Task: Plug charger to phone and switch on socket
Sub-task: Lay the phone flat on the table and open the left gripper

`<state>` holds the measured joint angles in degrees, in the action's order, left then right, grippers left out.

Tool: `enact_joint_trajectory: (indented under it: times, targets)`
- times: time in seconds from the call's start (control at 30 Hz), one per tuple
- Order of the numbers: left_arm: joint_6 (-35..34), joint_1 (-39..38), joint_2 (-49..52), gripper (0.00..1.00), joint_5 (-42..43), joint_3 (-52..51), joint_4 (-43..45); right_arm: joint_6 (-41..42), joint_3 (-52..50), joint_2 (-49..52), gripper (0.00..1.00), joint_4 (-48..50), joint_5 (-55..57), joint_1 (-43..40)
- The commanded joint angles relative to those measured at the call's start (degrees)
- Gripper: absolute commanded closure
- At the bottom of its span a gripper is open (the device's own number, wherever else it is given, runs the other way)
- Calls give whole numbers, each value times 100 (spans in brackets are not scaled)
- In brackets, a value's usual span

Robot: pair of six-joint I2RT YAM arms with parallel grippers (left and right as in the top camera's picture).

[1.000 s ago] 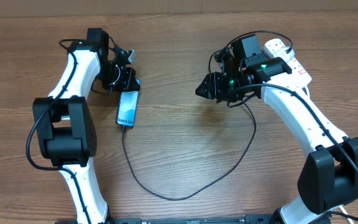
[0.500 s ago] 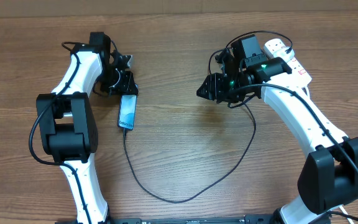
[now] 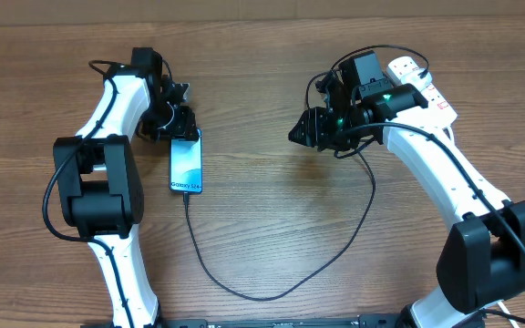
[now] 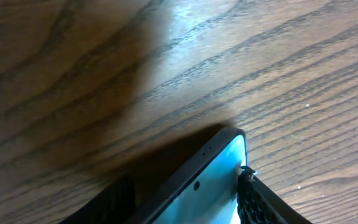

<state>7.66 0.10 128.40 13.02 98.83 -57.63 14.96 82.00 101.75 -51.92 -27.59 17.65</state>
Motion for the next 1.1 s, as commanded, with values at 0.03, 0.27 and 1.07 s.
enact_joint_trajectory:
  times: [0.03,0.27,1.07]
  targets:
    - [-70,37,52,51,-249,-15,-20,-26,133,-81,45,13,63,2]
    - [-584,37,52,51,-1204,-15,-44,-28,133,-81,45,9,66,2]
    - [-1095,136,-31,0,-1620,507,-389,-48,240,-107,46,-24,273,-66]
